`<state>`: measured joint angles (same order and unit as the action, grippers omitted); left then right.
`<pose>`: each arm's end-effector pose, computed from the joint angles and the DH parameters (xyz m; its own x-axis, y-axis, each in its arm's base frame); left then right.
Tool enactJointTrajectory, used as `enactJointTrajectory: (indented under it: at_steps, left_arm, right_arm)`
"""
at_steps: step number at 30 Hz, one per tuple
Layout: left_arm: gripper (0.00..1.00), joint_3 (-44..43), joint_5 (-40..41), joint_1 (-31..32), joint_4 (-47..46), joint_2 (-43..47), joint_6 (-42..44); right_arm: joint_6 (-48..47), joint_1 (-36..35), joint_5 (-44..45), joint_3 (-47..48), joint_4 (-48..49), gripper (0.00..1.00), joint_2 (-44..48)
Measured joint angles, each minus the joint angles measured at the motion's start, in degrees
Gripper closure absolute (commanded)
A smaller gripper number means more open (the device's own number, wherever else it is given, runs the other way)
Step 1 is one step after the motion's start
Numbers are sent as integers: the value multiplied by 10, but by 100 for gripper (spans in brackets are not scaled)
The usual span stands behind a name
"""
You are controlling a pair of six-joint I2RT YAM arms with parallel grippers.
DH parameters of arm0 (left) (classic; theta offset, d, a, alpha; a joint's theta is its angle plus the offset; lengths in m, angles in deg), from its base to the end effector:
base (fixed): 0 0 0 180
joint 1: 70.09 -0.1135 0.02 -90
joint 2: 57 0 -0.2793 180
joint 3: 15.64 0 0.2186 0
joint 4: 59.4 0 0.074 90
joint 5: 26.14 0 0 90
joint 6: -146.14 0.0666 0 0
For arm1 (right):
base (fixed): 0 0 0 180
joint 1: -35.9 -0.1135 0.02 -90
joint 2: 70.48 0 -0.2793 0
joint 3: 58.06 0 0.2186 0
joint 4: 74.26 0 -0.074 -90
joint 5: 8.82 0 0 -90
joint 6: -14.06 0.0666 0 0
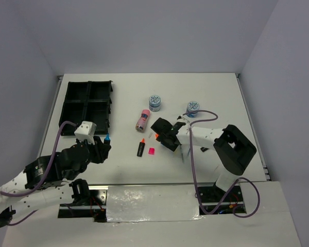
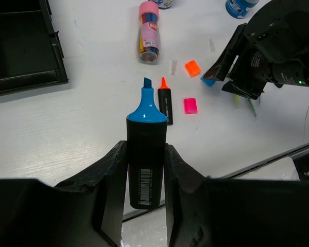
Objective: Sort the stationery into containers
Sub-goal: Pick up the pen cap from the center of the board.
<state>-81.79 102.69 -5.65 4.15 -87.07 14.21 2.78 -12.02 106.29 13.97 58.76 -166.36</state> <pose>0.0664 -0.0421 0.3241 -0.4573 -0.2504 -0.8534 0.2113 0.9015 -0.3777 0.2171 0.1983 0.1761 -0.6913 0.5594 -0.4573 0.5076 0.8264 0.2436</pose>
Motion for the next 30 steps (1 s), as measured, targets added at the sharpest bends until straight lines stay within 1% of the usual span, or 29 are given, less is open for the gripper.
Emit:
enactJointTrajectory:
  at_steps: [4, 17, 30]
  left_arm:
    - [100, 0, -1, 0, -1, 4, 0]
    - [100, 0, -7, 0, -6, 6, 12]
    - [100, 0, -12, 0, -9, 6, 13]
  right_arm:
    - [12, -1, 0, 11, -5, 37, -18]
    - [32, -1, 11, 30, -18, 36, -20]
    - [48, 0, 12, 33, -29, 40, -40]
